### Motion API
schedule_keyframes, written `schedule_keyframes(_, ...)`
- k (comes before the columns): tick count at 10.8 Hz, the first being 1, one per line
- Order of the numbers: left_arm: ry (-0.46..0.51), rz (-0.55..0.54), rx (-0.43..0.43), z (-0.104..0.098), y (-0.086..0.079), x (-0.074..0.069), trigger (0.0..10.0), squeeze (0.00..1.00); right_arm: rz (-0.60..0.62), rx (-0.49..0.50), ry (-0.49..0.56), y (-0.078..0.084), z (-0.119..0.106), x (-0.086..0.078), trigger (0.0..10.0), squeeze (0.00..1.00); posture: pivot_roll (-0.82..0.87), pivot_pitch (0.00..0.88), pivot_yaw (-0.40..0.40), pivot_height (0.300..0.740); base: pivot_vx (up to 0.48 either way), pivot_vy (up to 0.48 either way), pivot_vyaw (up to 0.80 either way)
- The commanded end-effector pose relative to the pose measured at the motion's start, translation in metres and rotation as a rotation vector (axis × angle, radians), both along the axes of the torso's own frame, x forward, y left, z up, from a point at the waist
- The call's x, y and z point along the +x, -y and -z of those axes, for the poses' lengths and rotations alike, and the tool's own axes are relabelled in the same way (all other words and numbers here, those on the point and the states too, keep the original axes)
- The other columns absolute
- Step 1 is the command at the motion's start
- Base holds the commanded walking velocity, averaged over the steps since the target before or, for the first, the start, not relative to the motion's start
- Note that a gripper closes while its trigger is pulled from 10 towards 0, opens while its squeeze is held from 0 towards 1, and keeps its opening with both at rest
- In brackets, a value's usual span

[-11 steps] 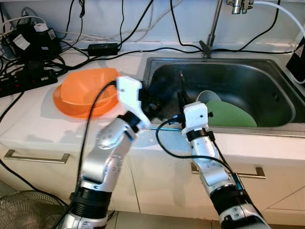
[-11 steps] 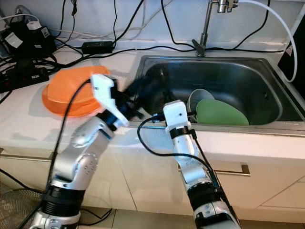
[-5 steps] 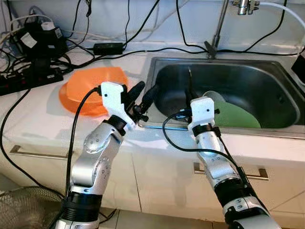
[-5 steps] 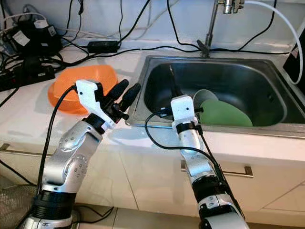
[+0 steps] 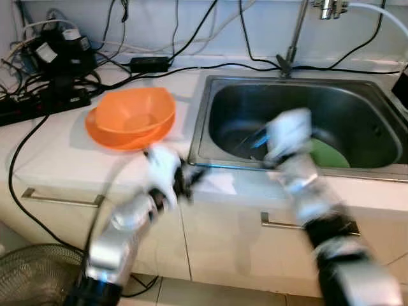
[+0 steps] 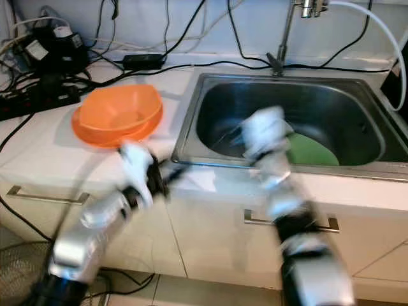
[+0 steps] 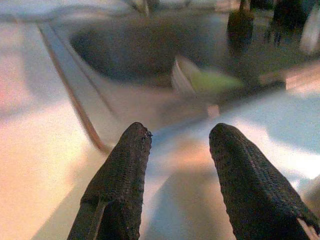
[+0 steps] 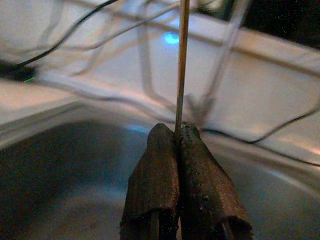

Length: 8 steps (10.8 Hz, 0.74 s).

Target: Kitchen organization

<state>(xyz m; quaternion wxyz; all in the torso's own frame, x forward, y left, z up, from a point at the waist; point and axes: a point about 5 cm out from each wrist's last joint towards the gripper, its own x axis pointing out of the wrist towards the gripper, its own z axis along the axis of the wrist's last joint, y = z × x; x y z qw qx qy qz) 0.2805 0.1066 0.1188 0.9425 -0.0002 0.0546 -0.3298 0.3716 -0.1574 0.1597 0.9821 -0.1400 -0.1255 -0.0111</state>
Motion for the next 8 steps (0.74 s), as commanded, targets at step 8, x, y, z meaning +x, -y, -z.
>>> schedule_keyframes(8, 0.011, 0.013, 0.037, 0.005, 0.007, 0.002, 10.0, 0.0, -0.012, 0.04, -0.116, -0.001, -0.014, 0.022, 10.0, 0.0, 0.1, 0.0, 0.042, 0.74, 0.0, 0.0, 0.0)
